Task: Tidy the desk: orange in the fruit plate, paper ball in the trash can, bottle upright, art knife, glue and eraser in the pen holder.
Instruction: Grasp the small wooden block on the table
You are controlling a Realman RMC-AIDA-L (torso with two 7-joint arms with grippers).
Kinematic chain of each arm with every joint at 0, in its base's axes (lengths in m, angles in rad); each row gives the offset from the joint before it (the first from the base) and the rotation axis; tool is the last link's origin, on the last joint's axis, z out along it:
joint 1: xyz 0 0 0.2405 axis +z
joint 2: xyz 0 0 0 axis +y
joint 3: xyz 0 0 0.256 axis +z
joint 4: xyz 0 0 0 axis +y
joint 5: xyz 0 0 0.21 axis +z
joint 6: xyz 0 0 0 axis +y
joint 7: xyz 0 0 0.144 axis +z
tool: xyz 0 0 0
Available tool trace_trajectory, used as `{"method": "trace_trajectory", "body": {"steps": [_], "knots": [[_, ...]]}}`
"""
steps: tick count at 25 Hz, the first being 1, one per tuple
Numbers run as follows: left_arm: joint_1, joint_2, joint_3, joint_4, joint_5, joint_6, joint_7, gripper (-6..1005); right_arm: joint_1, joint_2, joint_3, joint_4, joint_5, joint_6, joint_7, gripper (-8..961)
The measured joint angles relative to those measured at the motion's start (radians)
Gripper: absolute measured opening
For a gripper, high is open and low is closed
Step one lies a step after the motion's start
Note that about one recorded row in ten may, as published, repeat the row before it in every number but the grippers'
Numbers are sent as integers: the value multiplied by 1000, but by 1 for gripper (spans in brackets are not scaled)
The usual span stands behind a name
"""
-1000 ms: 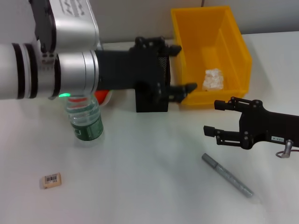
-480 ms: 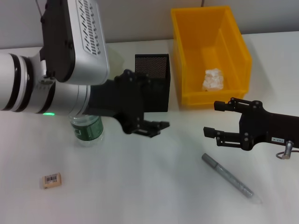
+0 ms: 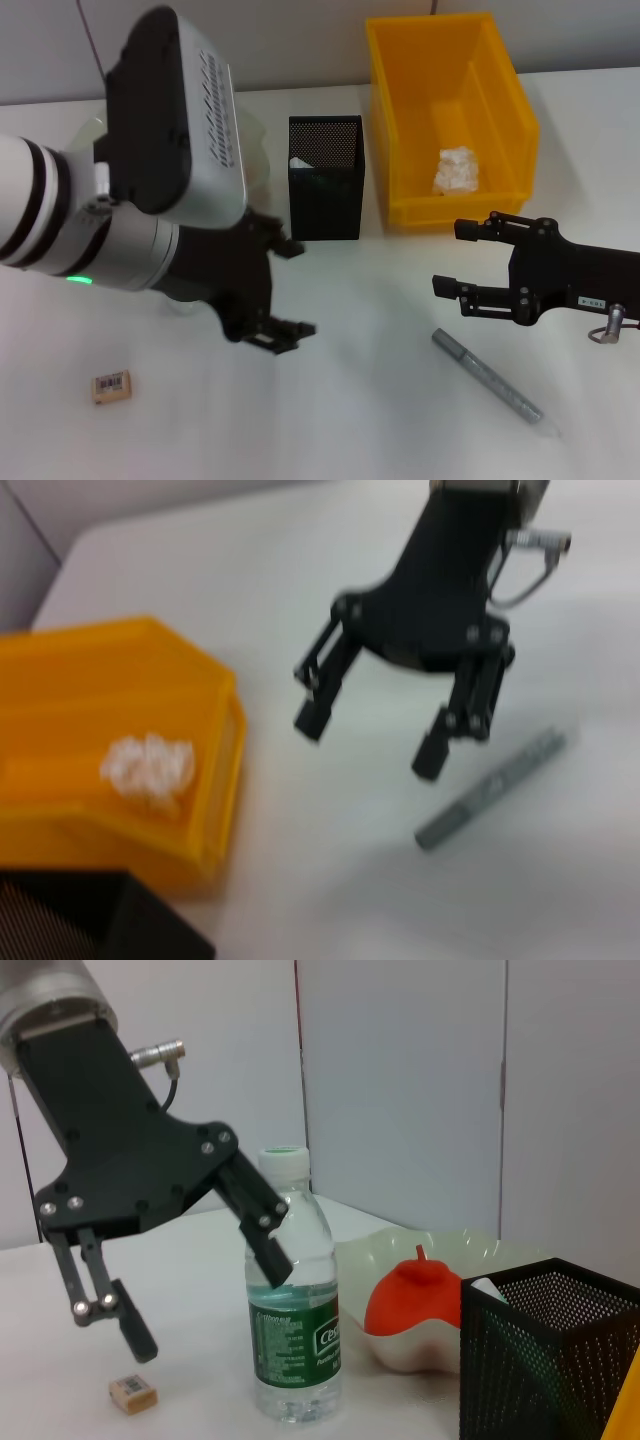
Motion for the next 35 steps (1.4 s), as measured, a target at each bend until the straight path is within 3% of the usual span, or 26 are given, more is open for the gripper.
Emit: {"method": "trace_trajectory", "body": {"steps": [2,10,23,34,35], "knots": [[-14,-1,35,23,117,68,-103,798,0,0,-1,0,0,0,0,763],[-31,-2,106,24,289,119,-218,798,3,1,-4,1,0,0,0,763],[-56,-5,152,-3,455,238,-315,797,14,3,-17,4,0,-1,-1,762],[-62,-2,139,-51,476,233,-301,797,18,3,-21,14,1,-2,-1,762],[-65,-2,127,-96,484,222,-298,797,18,3,-21,14,2,-2,-1,762]]}}
